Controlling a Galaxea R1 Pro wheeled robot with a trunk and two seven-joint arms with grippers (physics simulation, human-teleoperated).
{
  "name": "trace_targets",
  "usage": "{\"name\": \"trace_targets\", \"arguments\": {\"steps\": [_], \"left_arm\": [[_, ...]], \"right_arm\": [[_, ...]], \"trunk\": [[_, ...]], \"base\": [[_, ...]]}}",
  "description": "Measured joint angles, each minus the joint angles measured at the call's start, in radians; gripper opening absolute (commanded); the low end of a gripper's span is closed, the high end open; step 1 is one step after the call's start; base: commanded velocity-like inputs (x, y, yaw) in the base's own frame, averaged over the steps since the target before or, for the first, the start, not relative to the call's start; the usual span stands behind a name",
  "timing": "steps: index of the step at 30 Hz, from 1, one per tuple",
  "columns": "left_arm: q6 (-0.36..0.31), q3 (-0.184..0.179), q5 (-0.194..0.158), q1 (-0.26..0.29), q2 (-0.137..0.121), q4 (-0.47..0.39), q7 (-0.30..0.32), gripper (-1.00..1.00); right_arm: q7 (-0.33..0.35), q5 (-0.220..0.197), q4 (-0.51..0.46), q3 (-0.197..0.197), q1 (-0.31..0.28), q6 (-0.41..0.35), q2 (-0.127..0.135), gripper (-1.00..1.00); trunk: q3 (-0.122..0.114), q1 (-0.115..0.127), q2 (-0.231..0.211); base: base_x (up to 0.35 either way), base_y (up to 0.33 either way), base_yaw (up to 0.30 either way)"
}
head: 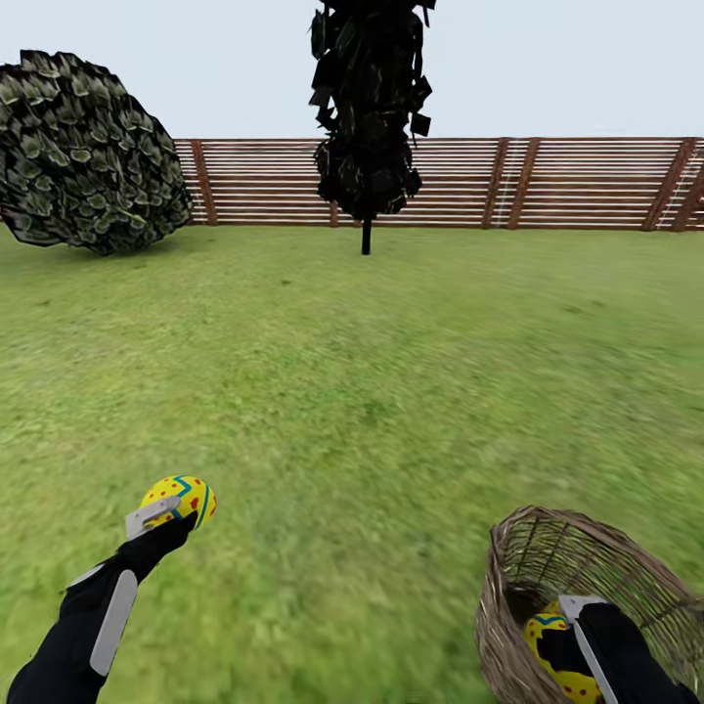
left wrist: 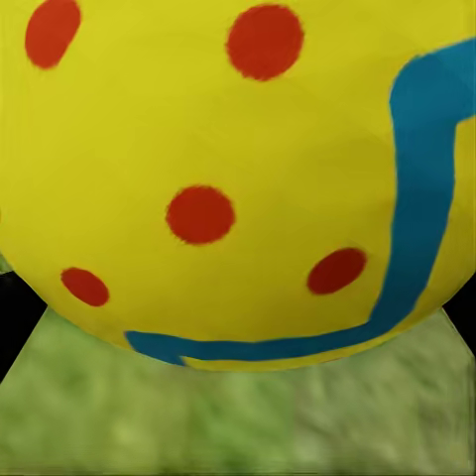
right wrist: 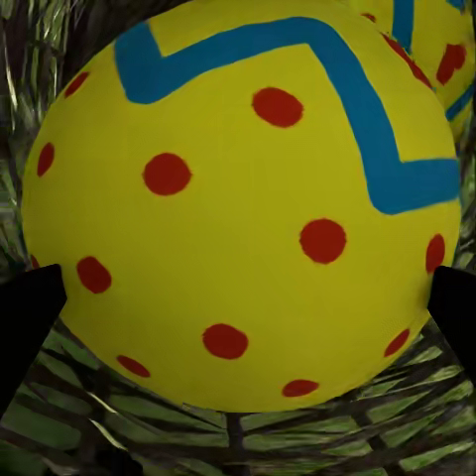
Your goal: Take the three Easter eggs out of the wicker basket on the lawn in the garden, then place them on the lawn next to a single tree (choose any tree) so that all three eggs are next to the same tree and none are left in the basket.
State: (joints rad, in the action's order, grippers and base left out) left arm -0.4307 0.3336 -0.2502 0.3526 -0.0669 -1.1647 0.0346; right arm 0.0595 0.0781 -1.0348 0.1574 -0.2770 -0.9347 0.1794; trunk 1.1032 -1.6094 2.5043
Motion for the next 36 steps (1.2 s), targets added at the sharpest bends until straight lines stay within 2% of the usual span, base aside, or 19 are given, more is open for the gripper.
{"name": "trace_targets", "arguments": {"steps": [3,11,15,20,24,26,29,31,33,36], "left_arm": [[0.000,0.000,0.000,0.000,0.001,0.000,0.000,-1.00],[0.000,0.000,0.000,0.000,0.001,0.003,0.000,-1.00],[-0.001,-0.048,0.000,0.000,0.001,0.005,0.000,-1.00],[-0.002,-0.051,0.000,0.000,0.001,0.020,0.000,-1.00],[-0.002,-0.052,0.001,0.000,0.003,0.024,-0.001,-1.00],[-0.002,-0.052,0.003,0.000,0.013,0.035,-0.003,-1.00],[-0.005,-0.139,0.042,-0.001,0.016,0.033,-0.008,-1.00],[-0.033,-0.153,0.049,-0.006,0.015,0.027,-0.008,-1.00],[-0.061,-0.155,0.054,-0.043,0.013,0.030,-0.008,-1.00],[-0.073,-0.155,0.067,-0.132,0.009,0.025,-0.008,-1.00]], "right_arm": [[0.000,0.000,0.000,0.000,0.000,-0.001,0.000,-1.00],[0.000,0.003,-0.001,0.000,0.000,-0.001,0.000,-1.00],[0.000,0.009,-0.019,0.001,0.000,0.000,0.002,-1.00],[0.000,0.004,-0.024,0.003,0.000,0.002,0.006,-1.00],[0.000,0.005,-0.024,0.001,0.000,0.001,0.005,-1.00],[0.000,0.008,-0.024,0.000,0.000,0.000,0.002,-1.00],[0.000,0.008,-0.024,0.000,0.000,0.000,0.002,-1.00],[0.000,0.005,-0.024,-0.001,0.000,-0.001,0.001,-1.00],[0.000,0.003,-0.023,-0.006,0.000,0.000,-0.002,-1.00],[0.000,0.000,-0.019,-0.062,0.000,0.002,-0.003,-1.00]], "trunk": [[-0.012,0.002,-0.001],[-0.043,0.005,-0.003],[-0.058,0.007,-0.003],[-0.077,0.009,-0.005],[-0.090,0.024,-0.032],[-0.096,0.032,-0.046],[-0.106,0.044,-0.067],[-0.112,0.051,-0.081],[-0.118,0.059,-0.095],[-0.128,0.070,-0.116]], "base": [[-0.015,-0.008,-0.219],[0.000,0.000,-0.014],[0.000,0.000,0.000],[0.000,0.000,0.000],[0.000,0.000,0.000],[0.000,0.000,0.000],[0.000,0.000,0.000],[0.000,0.000,0.000],[0.000,0.000,0.000],[0.000,0.000,0.000]]}}
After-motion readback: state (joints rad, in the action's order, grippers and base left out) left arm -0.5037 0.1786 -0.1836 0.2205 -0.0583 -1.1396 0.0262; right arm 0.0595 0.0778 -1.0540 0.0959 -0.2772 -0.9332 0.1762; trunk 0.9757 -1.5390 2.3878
